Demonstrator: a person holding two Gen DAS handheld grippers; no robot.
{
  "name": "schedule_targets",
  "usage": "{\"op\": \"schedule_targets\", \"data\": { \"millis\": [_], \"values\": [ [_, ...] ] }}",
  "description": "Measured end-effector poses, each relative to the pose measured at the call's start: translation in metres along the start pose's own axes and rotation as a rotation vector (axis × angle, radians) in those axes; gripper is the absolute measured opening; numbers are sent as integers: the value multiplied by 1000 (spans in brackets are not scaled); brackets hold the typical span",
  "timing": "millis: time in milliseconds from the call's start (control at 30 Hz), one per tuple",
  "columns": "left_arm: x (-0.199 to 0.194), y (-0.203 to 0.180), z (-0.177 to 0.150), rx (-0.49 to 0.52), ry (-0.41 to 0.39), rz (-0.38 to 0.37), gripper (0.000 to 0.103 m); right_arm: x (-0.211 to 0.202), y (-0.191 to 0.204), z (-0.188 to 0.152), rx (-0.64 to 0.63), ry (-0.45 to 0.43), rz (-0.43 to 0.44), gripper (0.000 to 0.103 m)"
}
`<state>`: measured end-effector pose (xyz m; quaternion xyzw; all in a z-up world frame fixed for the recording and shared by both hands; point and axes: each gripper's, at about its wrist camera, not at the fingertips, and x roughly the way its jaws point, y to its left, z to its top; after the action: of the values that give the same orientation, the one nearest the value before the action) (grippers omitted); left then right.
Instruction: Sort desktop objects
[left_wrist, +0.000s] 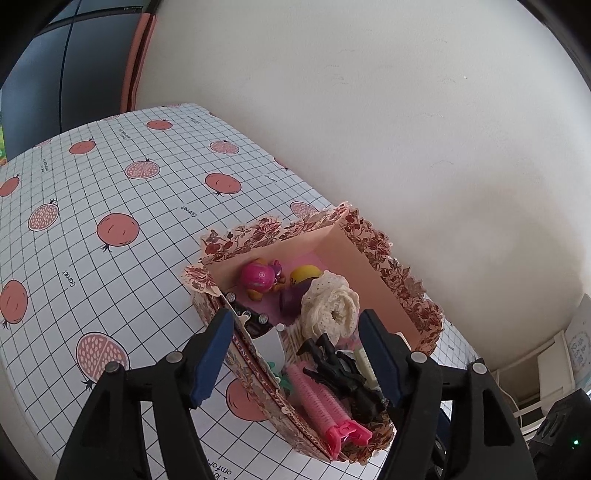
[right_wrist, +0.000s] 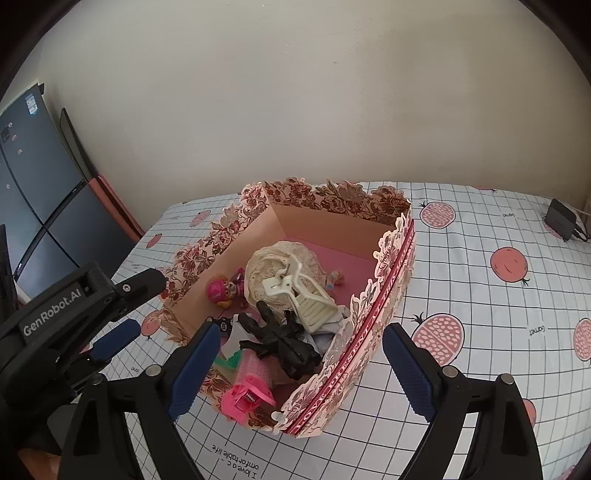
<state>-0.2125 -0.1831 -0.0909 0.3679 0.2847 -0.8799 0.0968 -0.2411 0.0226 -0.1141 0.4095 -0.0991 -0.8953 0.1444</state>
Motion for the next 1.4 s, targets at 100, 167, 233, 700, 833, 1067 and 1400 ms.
{"op": "schedule_targets", "data": {
  "millis": [100,167,233,700,833,1067,1400],
  "values": [
    [0,1,0,1,0,8,73,0,-2,-1,6,3,-7,99],
    [0,1,0,1,-1,16,81,0,-1,-1,6,3,-9,101],
    [1,3,0,-1,-1,23,82,0,-1,-1,6,4,-15,103],
    [10,9,-1,3,25,99,103,3,-5,-3,23,28,-57,103],
    [8,10,0,10,15,131,103,2,-6,-3,22,30,-65,103],
    [7,11,1,-1,15,158,103,-2,-13,0,40,35,-80,103],
    [15,-5,-7,40,63,179,103,-19,-26,5,62,54,-104,103]
  ]
}}
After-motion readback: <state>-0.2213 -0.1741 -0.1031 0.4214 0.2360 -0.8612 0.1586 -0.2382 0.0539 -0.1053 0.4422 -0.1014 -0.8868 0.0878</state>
